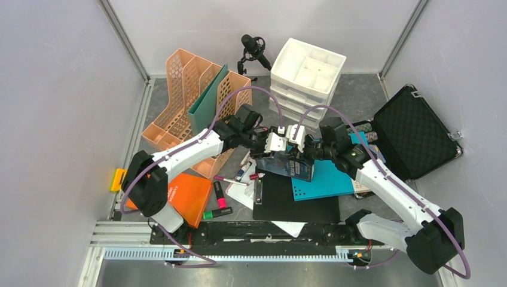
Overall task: Organize the desk
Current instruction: Place the book in the storage box.
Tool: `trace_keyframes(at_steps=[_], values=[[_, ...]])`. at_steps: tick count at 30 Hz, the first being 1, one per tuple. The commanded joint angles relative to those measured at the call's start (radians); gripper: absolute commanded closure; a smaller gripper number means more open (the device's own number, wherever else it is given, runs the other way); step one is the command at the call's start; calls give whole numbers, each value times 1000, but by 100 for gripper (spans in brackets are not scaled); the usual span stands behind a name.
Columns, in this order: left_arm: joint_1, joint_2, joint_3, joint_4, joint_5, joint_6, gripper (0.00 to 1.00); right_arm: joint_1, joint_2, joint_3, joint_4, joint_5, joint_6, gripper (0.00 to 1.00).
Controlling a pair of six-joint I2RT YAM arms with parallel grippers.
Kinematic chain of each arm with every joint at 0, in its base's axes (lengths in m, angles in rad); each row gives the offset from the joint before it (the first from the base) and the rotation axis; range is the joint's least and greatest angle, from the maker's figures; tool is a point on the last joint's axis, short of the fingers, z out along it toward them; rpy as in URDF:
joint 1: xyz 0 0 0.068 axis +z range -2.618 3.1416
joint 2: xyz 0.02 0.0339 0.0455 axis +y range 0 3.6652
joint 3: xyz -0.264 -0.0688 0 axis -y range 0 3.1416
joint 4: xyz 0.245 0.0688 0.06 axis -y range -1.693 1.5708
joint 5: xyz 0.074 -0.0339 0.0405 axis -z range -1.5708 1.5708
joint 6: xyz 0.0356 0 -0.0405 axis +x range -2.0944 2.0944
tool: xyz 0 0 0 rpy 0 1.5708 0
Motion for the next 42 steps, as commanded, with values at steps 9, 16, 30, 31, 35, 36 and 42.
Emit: trace_keyframes(at_steps=[9, 16, 30, 31, 35, 36, 42], values=[[-4, -21, 36, -148, 35, -29, 98, -24, -73, 21, 120, -30, 37, 94], [69, -165, -17, -19, 124, -181, 98, -59, -93, 72, 88, 10, 61, 32], [221, -346, -74, 88, 326, -348, 98, -109, -148, 104, 54, -51, 48, 18], [221, -358, -82, 88, 332, -346, 98, -110, -149, 104, 55, -54, 43, 18], [222, -390, -112, 85, 336, -326, 98, -109, -161, 100, 53, -47, 26, 15], [221, -394, -115, 77, 336, -317, 98, -110, -166, 98, 49, -52, 21, 15], [221, -413, -129, 77, 380, -299, 98, -109, -119, 85, -9, -170, -28, 15]])
